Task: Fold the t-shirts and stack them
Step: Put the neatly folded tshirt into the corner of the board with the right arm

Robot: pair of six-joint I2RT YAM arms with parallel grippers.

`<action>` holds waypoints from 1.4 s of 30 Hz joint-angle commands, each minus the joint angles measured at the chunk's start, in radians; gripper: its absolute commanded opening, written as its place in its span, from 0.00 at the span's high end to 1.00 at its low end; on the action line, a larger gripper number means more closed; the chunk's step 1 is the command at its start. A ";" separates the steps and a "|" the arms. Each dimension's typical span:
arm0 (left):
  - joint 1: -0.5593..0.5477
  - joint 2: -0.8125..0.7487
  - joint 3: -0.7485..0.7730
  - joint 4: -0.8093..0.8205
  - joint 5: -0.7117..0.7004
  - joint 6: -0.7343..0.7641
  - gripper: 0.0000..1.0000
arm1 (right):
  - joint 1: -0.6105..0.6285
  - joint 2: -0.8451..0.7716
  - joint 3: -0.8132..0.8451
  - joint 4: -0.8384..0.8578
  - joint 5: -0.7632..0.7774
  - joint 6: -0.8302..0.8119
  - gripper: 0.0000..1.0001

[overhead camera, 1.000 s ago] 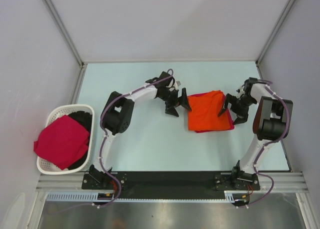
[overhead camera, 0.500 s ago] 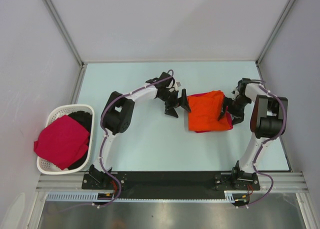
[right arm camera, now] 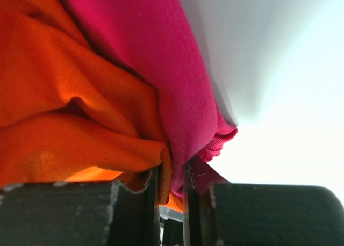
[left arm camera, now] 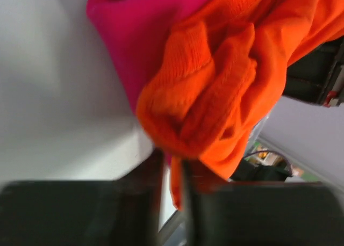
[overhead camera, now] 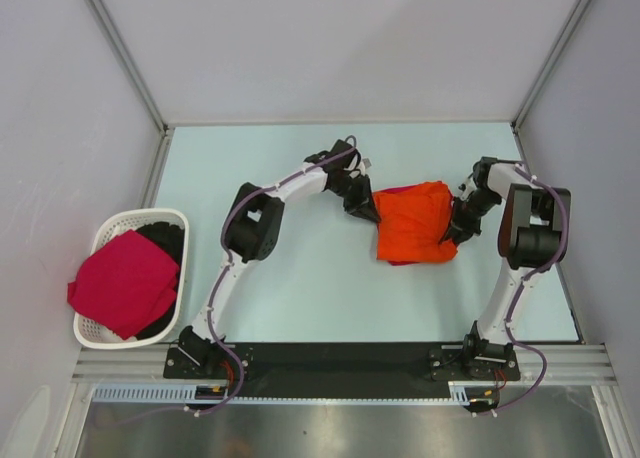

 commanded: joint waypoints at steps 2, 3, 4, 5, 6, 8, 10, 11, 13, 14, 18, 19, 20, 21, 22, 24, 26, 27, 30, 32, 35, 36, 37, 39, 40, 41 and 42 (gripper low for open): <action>-0.027 0.087 0.200 0.001 0.048 -0.069 1.00 | 0.022 0.098 0.081 0.087 0.005 -0.002 1.00; -0.030 0.093 0.217 0.004 0.051 -0.077 1.00 | 0.021 0.108 0.100 0.084 0.007 -0.001 1.00; -0.030 0.101 0.244 0.009 0.052 -0.092 1.00 | 0.019 0.117 0.120 0.077 0.007 -0.001 1.00; -0.030 0.108 0.254 0.018 0.054 -0.099 1.00 | 0.016 0.141 0.140 0.072 0.007 -0.001 1.00; -0.030 0.111 0.258 0.027 0.061 -0.106 1.00 | 0.014 0.149 0.182 0.063 0.007 -0.001 1.00; -0.030 0.113 0.268 0.046 0.066 -0.120 0.86 | 0.008 0.168 0.216 0.050 0.007 -0.002 1.00; -0.031 0.102 0.266 0.075 0.077 -0.135 0.47 | -0.001 0.186 0.264 0.043 0.007 0.002 1.00; -0.030 0.085 0.266 0.105 0.083 -0.141 0.42 | -0.012 0.189 0.281 0.044 0.007 0.001 1.00; -0.025 0.052 0.266 0.125 0.075 -0.157 0.33 | -0.025 0.200 0.324 0.040 0.008 0.002 1.00; -0.019 0.039 0.266 0.135 0.071 -0.158 0.30 | -0.035 0.206 0.339 0.037 0.001 0.002 1.00; 0.015 -0.025 0.243 0.115 0.039 -0.139 0.23 | -0.076 0.246 0.403 0.029 -0.033 0.009 1.00; 0.022 -0.053 0.226 0.113 0.029 -0.120 0.23 | -0.079 0.273 0.420 0.020 -0.033 0.010 1.00; 0.038 -0.065 0.220 0.090 0.019 -0.108 0.23 | -0.079 0.286 0.446 0.020 -0.033 0.012 1.00; 0.042 -0.077 0.217 0.081 -0.001 -0.097 0.22 | -0.082 0.296 0.460 0.020 -0.036 0.015 1.00; 0.045 -0.103 0.199 0.076 -0.003 -0.079 0.22 | -0.084 0.322 0.479 0.018 -0.036 0.016 1.00; 0.056 -0.128 0.174 0.072 -0.003 -0.068 0.22 | -0.087 0.344 0.541 0.018 -0.031 0.019 1.00; 0.055 -0.157 0.145 0.070 -0.001 -0.054 0.21 | -0.097 0.379 0.619 0.018 -0.028 0.027 1.00; 0.055 -0.163 0.128 0.072 0.000 -0.050 0.21 | -0.101 0.393 0.650 0.021 -0.028 0.033 1.00; 0.055 -0.186 0.099 0.070 0.009 -0.040 0.21 | -0.122 0.456 0.791 0.011 -0.030 0.041 1.00; 0.052 -0.205 0.065 0.072 0.012 -0.030 0.21 | -0.140 0.503 0.862 0.004 -0.028 0.058 1.00; 0.050 -0.228 0.022 0.073 0.014 -0.016 0.20 | -0.169 0.546 0.988 0.003 -0.024 0.077 1.00; 0.048 -0.232 0.006 0.073 0.012 -0.005 0.20 | -0.176 0.568 1.009 0.003 -0.021 0.084 1.00; 0.047 -0.244 -0.002 0.070 0.009 -0.004 0.20 | -0.183 0.574 1.041 0.009 -0.019 0.090 1.00; 0.045 -0.257 -0.024 0.072 0.008 0.004 0.20 | -0.205 0.573 1.049 0.033 0.007 0.098 1.00; 0.044 -0.263 -0.030 0.070 0.009 0.006 0.20 | -0.212 0.568 1.048 0.040 0.030 0.096 1.00; 0.042 -0.268 -0.039 0.072 0.006 0.006 0.20 | -0.219 0.563 1.046 0.046 0.045 0.093 1.00; 0.041 -0.277 -0.054 0.073 0.005 0.013 0.20 | -0.234 0.551 1.043 0.063 0.056 0.091 1.00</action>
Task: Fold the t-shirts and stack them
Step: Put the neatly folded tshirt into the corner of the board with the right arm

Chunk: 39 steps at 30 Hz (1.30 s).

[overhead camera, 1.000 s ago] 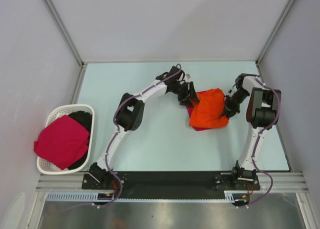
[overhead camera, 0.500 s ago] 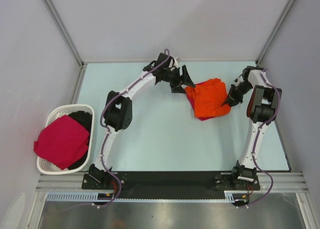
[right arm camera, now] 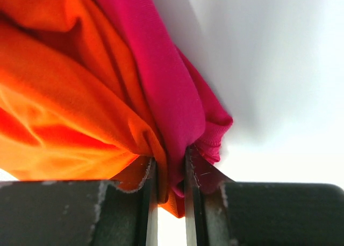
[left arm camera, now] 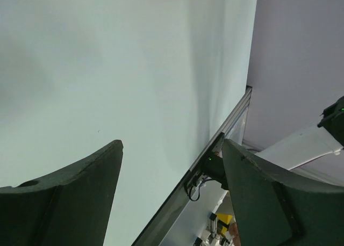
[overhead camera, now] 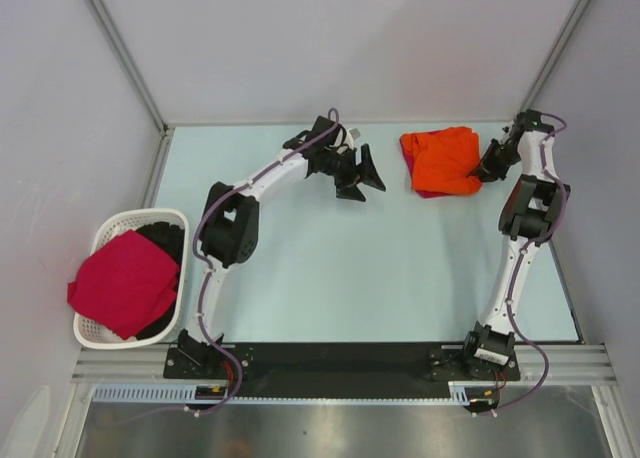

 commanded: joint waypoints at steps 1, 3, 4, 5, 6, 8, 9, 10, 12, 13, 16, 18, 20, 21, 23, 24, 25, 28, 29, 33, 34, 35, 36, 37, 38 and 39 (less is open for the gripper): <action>-0.010 -0.107 -0.037 0.007 -0.003 0.044 0.20 | -0.068 -0.013 0.039 0.140 0.140 0.018 1.00; -0.012 -0.113 -0.054 0.009 0.000 0.051 0.19 | -0.105 -0.018 0.040 0.149 0.146 0.016 1.00; -0.015 -0.117 -0.062 0.007 -0.001 0.054 0.19 | -0.121 -0.018 0.049 0.149 0.145 0.016 1.00; -0.015 -0.120 -0.068 0.007 -0.003 0.056 0.19 | -0.134 -0.017 0.054 0.152 0.146 0.015 1.00; -0.016 -0.125 -0.082 0.009 0.000 0.059 0.19 | -0.165 -0.015 0.062 0.151 0.146 0.016 1.00; -0.020 -0.127 -0.095 0.006 0.002 0.065 0.19 | -0.194 -0.015 0.071 0.158 0.135 0.018 1.00; -0.021 -0.133 -0.100 0.006 0.000 0.068 0.19 | -0.226 -0.015 0.079 0.160 0.132 0.028 1.00; -0.023 -0.134 -0.105 0.004 0.000 0.070 0.19 | -0.239 -0.009 0.085 0.163 0.129 0.029 1.00; -0.024 -0.142 -0.123 0.004 0.002 0.076 0.19 | -0.262 -0.006 0.105 0.161 0.128 0.039 1.00; -0.026 -0.143 -0.126 0.003 -0.001 0.079 0.19 | -0.280 -0.006 0.102 0.167 0.111 0.044 1.00; -0.027 -0.148 -0.135 -0.005 -0.003 0.088 0.19 | -0.291 0.000 0.103 0.177 0.085 0.053 1.00; -0.029 -0.148 -0.137 -0.008 -0.001 0.091 0.19 | -0.286 0.010 0.097 0.181 0.066 0.055 1.00; -0.029 -0.151 -0.131 -0.014 -0.008 0.097 0.19 | -0.267 0.014 0.096 0.186 0.063 0.050 1.00; -0.029 -0.151 -0.129 -0.023 -0.008 0.100 0.19 | -0.260 0.014 0.097 0.184 0.068 0.048 1.00; -0.029 -0.159 -0.128 -0.030 -0.011 0.108 0.18 | -0.242 0.025 0.106 0.192 0.066 0.047 1.00; -0.029 -0.162 -0.129 -0.036 -0.012 0.111 0.18 | -0.239 0.028 0.114 0.190 0.069 0.048 0.90; -0.029 -0.166 -0.129 -0.040 -0.014 0.114 0.18 | -0.233 0.026 0.123 0.186 0.076 0.047 0.73; -0.027 -0.196 -0.120 -0.074 -0.053 0.140 0.13 | -0.216 -0.024 0.116 0.167 0.069 0.041 0.34; -0.026 -0.223 -0.111 -0.091 -0.101 0.164 0.06 | -0.213 -0.048 0.111 0.164 0.059 0.042 0.29; -0.012 -0.321 -0.080 -0.125 -0.245 0.237 0.00 | -0.178 -0.307 0.063 0.167 0.028 0.081 0.13; -0.006 -0.341 -0.079 -0.125 -0.268 0.252 0.00 | -0.164 -0.357 0.022 0.177 0.020 0.084 0.10; 0.000 -0.382 -0.082 -0.123 -0.285 0.258 0.00 | -0.155 -0.412 0.002 0.171 0.022 0.087 0.06; 0.013 -0.402 -0.083 -0.123 -0.325 0.267 0.00 | -0.124 -0.465 -0.039 0.174 0.017 0.104 0.01; 0.019 -0.441 -0.097 -0.125 -0.336 0.280 0.00 | -0.107 -0.569 -0.114 0.199 -0.004 0.108 0.00; 0.028 -0.458 -0.105 -0.117 -0.339 0.283 0.00 | -0.090 -0.613 -0.162 0.200 -0.030 0.122 0.00; 0.040 -0.472 -0.112 -0.117 -0.345 0.293 0.00 | -0.040 -0.651 -0.206 0.212 -0.055 0.139 0.00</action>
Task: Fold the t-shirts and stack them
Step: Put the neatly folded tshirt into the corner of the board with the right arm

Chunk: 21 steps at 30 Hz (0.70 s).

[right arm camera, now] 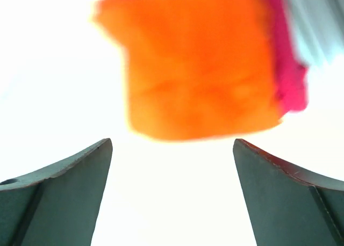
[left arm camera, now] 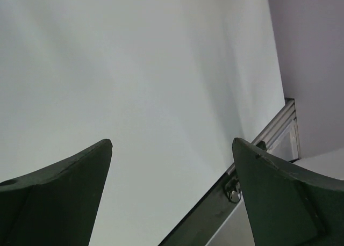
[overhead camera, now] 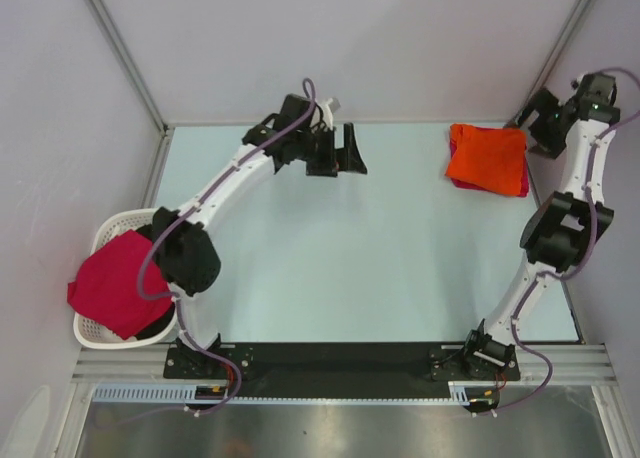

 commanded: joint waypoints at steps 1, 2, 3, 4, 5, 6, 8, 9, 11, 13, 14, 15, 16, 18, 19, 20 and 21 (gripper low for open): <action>0.047 -0.180 -0.002 0.009 -0.098 0.085 0.00 | 0.127 -0.397 -0.132 0.081 -0.101 0.079 0.00; 0.055 -0.194 -0.017 0.016 -0.103 0.085 0.00 | 0.164 -0.425 -0.221 0.088 -0.113 0.096 0.00; 0.069 -0.208 -0.032 0.015 -0.124 0.085 0.00 | 0.202 -0.456 -0.261 0.098 -0.110 0.110 0.00; 0.077 -0.240 -0.068 0.022 -0.138 0.084 0.00 | 0.288 -0.503 -0.313 0.123 -0.103 0.125 0.00; 0.080 -0.257 -0.085 0.024 -0.155 0.090 0.00 | 0.337 -0.531 -0.418 0.155 -0.093 0.139 0.00; 0.086 -0.272 -0.100 0.021 -0.178 0.096 0.00 | 0.386 -0.550 -0.477 0.195 -0.093 0.147 0.00; 0.089 -0.326 -0.134 0.012 -0.259 0.121 0.01 | 0.581 -0.559 -0.558 0.259 -0.051 0.151 0.00; 0.092 -0.342 -0.144 0.005 -0.293 0.133 0.00 | 0.651 -0.544 -0.560 0.249 -0.037 0.136 0.00; 0.103 -0.398 -0.186 0.004 -0.339 0.136 0.00 | 0.836 -0.477 -0.550 0.215 0.067 0.064 0.00; 0.118 -0.459 -0.255 0.022 -0.338 0.122 0.00 | 0.920 -0.423 -0.530 0.177 0.121 0.027 0.00; 0.130 -0.479 -0.279 0.031 -0.347 0.116 0.00 | 0.974 -0.378 -0.531 0.174 0.123 0.025 0.00; 0.136 -0.514 -0.301 0.032 -0.350 0.101 0.00 | 0.988 -0.357 -0.518 0.169 0.105 0.028 0.00; 0.146 -0.528 -0.336 0.036 -0.342 0.099 0.00 | 1.000 -0.340 -0.508 0.158 0.100 0.033 0.00; 0.167 -0.576 -0.356 0.027 -0.356 0.090 0.01 | 1.025 -0.320 -0.505 0.190 0.091 0.044 0.00; 0.175 -0.589 -0.368 0.028 -0.354 0.088 0.00 | 1.026 -0.312 -0.482 0.190 0.079 0.044 0.00; 0.199 -0.602 -0.373 0.030 -0.341 0.082 0.00 | 1.032 -0.306 -0.465 0.184 0.077 0.044 0.00; 0.219 -0.623 -0.370 0.025 -0.327 0.049 0.00 | 1.033 -0.289 -0.452 0.181 0.071 0.044 0.00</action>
